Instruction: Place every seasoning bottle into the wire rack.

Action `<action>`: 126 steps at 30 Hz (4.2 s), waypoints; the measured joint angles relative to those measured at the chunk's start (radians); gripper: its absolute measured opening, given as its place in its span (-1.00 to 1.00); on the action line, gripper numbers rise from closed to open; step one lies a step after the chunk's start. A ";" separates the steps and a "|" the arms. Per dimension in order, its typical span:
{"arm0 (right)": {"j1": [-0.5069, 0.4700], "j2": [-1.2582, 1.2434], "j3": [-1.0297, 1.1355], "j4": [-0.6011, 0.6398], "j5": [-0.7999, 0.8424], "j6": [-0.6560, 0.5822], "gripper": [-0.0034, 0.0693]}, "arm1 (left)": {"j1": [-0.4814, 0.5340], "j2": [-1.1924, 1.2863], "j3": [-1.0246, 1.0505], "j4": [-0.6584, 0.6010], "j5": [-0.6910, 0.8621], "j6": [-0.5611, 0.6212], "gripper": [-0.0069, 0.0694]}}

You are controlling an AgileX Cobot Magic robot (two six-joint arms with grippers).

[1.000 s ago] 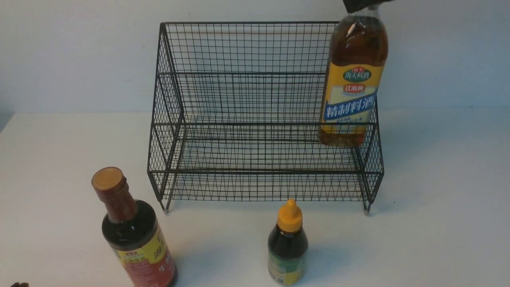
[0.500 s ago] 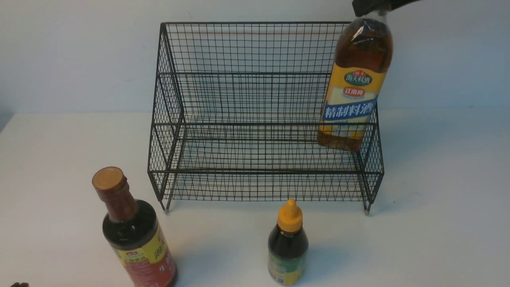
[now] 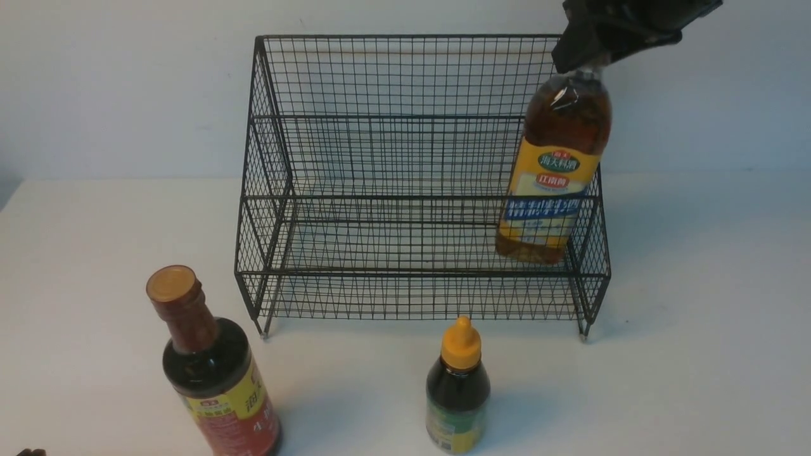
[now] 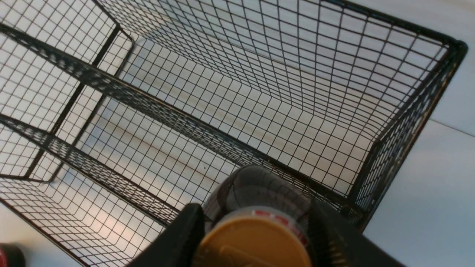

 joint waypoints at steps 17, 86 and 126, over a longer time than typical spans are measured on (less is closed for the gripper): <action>0.039 0.000 0.006 0.038 -0.007 -0.154 0.00 | 0.000 0.000 0.000 0.001 0.000 0.000 -0.83; 0.040 -1.834 1.790 0.099 -0.973 -0.287 -0.95 | 0.000 0.000 0.000 0.001 0.000 0.000 -0.83; -0.054 -1.929 2.085 -0.373 -1.005 0.198 -0.95 | 0.000 0.000 0.000 0.001 0.000 0.000 -0.83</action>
